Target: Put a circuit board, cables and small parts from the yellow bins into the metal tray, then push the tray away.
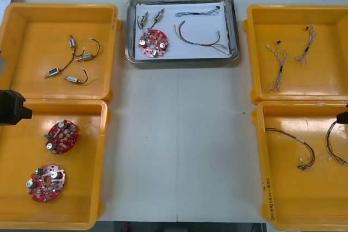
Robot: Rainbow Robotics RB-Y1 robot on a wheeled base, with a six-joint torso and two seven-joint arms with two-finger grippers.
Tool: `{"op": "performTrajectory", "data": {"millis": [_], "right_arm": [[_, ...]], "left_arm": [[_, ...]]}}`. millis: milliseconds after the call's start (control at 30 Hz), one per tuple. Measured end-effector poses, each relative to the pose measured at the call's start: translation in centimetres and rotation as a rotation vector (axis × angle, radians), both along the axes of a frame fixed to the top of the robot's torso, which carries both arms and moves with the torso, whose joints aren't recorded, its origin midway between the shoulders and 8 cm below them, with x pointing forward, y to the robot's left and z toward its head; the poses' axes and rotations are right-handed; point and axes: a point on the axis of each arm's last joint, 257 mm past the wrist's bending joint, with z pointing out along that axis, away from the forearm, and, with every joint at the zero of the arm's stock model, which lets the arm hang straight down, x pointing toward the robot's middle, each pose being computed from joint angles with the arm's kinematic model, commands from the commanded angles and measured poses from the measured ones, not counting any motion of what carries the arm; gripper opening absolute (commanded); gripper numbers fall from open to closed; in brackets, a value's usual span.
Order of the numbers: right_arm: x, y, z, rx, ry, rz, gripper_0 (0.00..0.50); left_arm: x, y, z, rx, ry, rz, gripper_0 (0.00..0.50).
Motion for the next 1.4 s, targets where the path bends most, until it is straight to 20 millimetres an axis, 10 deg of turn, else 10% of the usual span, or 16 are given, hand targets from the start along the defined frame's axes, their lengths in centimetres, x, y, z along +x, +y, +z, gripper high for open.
{"op": "performTrajectory", "data": {"millis": [1400], "right_arm": [[-0.05, -0.12, 0.17, 0.004, -0.005, -0.003, 0.500]], "left_arm": [[0.00, 0.00, 0.00, 0.000, 0.000, 0.000, 0.500]]}}
